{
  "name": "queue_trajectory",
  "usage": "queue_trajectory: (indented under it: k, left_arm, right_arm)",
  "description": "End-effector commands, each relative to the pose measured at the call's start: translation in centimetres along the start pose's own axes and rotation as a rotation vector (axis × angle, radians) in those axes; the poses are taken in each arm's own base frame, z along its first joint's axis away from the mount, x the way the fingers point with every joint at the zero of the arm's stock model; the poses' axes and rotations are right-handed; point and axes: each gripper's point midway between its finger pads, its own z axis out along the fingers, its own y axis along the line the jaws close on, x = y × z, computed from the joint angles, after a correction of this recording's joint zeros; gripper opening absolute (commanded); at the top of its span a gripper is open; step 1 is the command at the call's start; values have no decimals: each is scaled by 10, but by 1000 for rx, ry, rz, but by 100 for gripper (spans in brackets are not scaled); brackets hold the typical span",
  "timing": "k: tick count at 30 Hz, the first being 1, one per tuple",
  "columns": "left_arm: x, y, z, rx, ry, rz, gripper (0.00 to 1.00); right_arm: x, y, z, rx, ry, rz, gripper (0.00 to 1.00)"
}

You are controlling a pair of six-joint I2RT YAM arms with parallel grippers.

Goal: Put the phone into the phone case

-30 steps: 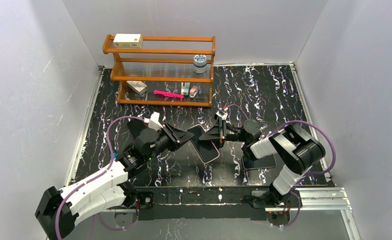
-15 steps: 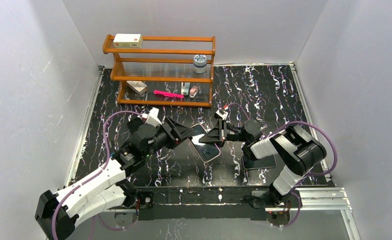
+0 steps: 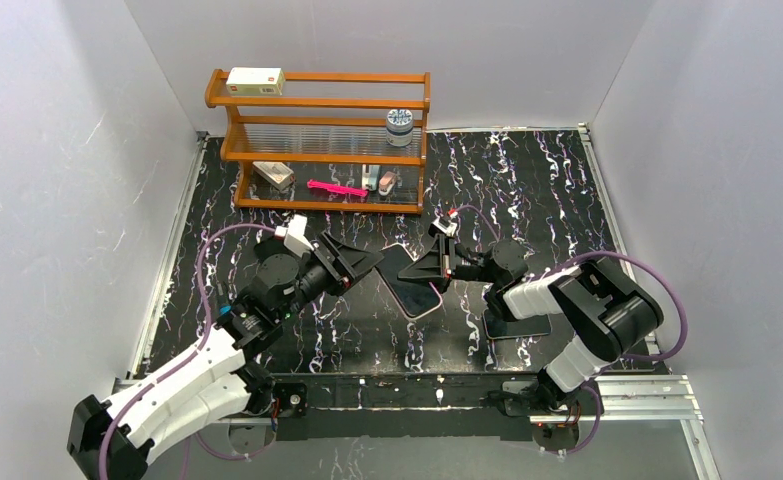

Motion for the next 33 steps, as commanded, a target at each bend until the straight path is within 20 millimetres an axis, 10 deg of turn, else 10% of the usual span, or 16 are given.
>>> queue_trajectory:
  k: [1, 12, 19, 25, 33]
  left_arm:
    - [0, 0, 5, 36, -8, -6, 63]
    - [1, -8, 8, 107, -13, -80, 0]
    - [-1, 9, 5, -55, 3, 7, 0]
    - [3, 0, 9, -52, 52, 49, 2]
    - [8, -17, 3, -4, 95, 52, 55]
  right_arm:
    - [27, 68, -4, -248, 59, -281, 8]
    - [31, 69, -3, -251, 70, -288, 22]
    - [27, 52, -1, -181, 53, -295, 53]
    - [19, 49, 4, -113, 16, -332, 25]
    - [5, 57, 8, -101, -74, -351, 4]
